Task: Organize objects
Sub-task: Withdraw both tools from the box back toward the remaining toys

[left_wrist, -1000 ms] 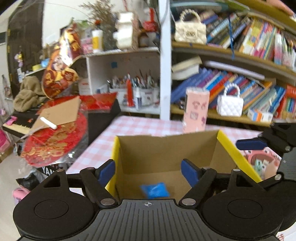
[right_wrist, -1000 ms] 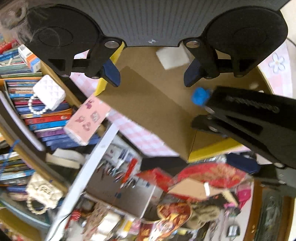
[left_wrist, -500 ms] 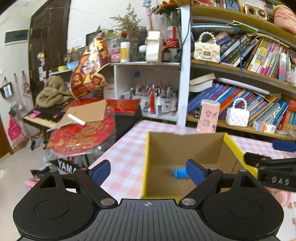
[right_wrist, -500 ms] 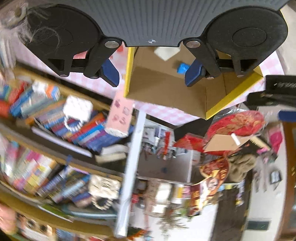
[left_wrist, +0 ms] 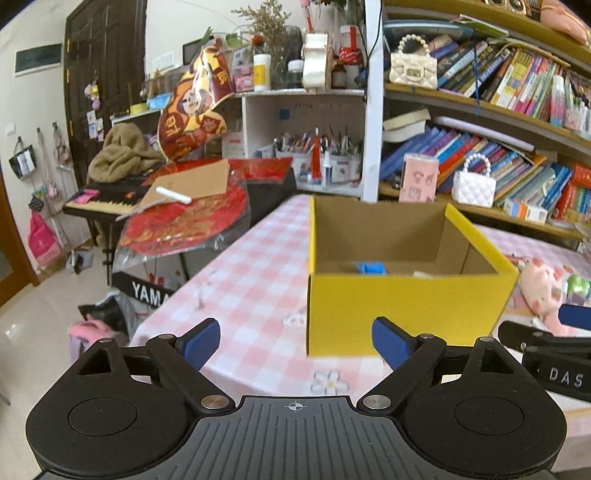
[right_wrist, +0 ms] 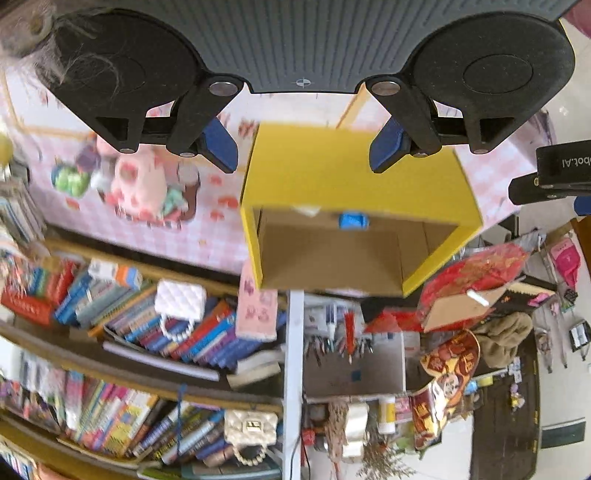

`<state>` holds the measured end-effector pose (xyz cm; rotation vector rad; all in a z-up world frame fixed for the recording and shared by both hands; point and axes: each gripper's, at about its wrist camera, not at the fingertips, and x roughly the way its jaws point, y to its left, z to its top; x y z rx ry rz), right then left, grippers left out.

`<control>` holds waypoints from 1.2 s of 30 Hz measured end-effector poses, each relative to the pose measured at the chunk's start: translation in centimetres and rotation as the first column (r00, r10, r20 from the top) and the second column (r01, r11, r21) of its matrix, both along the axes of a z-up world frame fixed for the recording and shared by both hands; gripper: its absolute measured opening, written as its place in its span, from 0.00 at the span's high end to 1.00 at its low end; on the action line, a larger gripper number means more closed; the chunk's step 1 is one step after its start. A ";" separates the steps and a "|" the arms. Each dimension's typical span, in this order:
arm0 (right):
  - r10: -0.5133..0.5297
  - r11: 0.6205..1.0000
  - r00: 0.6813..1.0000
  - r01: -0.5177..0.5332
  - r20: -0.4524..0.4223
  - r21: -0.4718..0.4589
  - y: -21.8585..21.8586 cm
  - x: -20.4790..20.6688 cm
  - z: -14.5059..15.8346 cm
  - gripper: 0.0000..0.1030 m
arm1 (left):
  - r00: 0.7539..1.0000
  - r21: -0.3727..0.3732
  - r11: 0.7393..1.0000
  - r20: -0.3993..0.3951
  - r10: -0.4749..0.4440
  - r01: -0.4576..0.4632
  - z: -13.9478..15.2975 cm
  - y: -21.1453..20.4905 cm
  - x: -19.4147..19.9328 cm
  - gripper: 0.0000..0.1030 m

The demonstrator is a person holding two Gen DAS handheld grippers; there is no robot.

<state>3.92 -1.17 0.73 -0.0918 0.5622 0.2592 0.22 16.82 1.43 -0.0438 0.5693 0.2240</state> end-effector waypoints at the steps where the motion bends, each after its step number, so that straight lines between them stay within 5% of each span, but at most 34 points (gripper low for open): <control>1: -0.003 1.000 1.000 0.003 -0.006 -0.004 0.1 -0.5 -0.3 0.26 | 1.000 -0.002 1.000 -0.006 0.001 -0.001 -0.2 0.0 -0.3 0.11; 19: -0.122 0.991 0.989 0.116 -0.081 -0.072 -1.8 -6.0 -2.5 0.23 | 0.991 -0.059 0.995 -0.109 -0.084 0.078 -3.2 -2.1 -3.6 0.10; 36: -0.281 0.956 0.954 0.269 -0.108 -0.120 -7.9 -5.1 -3.0 0.21 | 0.959 -0.059 0.970 -0.143 -0.243 0.237 -4.0 -9.2 0.4 0.09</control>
